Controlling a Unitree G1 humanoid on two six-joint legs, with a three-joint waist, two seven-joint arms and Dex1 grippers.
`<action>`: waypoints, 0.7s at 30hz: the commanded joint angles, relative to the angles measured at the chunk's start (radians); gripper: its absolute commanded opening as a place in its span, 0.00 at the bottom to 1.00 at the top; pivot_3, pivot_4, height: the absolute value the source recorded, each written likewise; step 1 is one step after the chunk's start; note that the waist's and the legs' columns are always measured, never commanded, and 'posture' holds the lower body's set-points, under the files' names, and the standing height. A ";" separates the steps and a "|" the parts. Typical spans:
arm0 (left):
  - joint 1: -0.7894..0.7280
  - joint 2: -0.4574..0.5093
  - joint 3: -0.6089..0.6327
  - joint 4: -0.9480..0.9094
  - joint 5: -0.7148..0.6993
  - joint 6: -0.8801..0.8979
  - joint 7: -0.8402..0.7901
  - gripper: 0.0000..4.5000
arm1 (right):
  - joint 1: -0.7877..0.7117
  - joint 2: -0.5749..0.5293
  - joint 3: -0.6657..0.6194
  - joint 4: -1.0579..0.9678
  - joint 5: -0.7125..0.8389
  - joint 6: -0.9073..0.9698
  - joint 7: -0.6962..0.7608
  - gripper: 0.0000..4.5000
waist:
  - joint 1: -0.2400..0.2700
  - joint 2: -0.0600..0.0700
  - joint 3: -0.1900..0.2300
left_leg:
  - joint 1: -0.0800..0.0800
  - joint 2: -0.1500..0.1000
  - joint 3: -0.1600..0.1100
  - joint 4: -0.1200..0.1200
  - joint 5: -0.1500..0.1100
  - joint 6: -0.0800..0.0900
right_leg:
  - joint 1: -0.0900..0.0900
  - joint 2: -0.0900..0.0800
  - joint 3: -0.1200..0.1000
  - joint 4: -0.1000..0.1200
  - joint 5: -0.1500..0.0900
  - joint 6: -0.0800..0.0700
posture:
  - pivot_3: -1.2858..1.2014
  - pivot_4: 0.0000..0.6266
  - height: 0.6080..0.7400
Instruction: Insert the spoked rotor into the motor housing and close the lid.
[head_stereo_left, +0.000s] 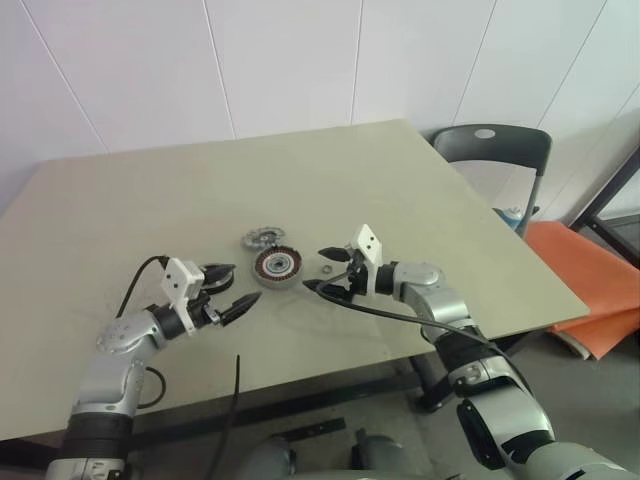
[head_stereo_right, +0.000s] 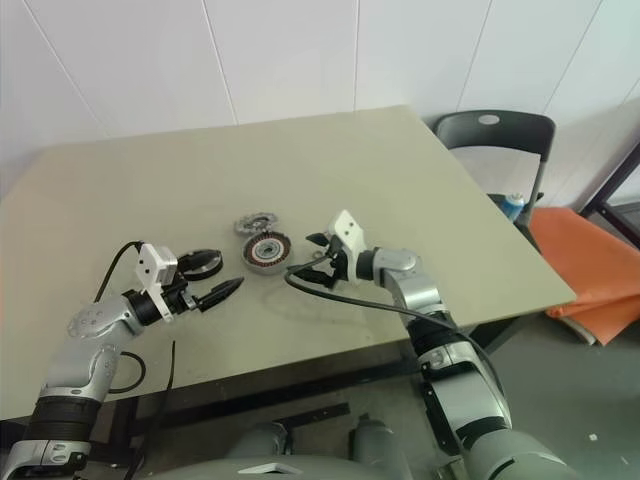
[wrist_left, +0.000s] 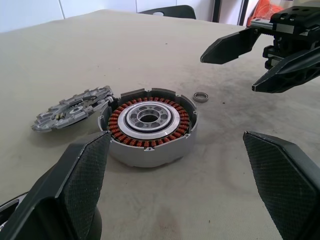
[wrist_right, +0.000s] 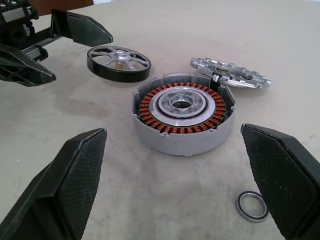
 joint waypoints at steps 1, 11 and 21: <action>-0.029 0.010 0.015 -0.011 0.002 -0.009 0.007 1.00 | -0.011 -0.005 -0.010 -0.049 0.013 -0.012 0.012 1.00 | 0.000 0.000 0.000 | 0.000 0.000 0.000 0.000 0.000 0.000 | 0.000 0.000 0.000 0.000 0.000 0.000 | 0.52 0.00 1.00; -0.039 0.007 0.006 -0.022 0.003 0.002 0.012 1.00 | -0.019 -0.005 -0.007 -0.035 -0.008 -0.011 -0.009 1.00 | 0.000 0.000 0.000 | 0.000 0.000 0.000 0.000 0.000 0.000 | 0.000 0.000 0.000 0.000 0.000 0.000 | 0.52 0.00 1.00; -0.033 0.004 0.000 -0.035 0.002 0.007 0.026 1.00 | -0.106 0.005 -0.001 0.102 -0.113 0.041 -0.172 1.00 | -0.001 0.000 0.000 | 0.000 0.000 0.001 0.000 0.000 0.000 | 0.000 0.000 0.000 0.000 0.000 0.000 | 0.52 0.00 1.00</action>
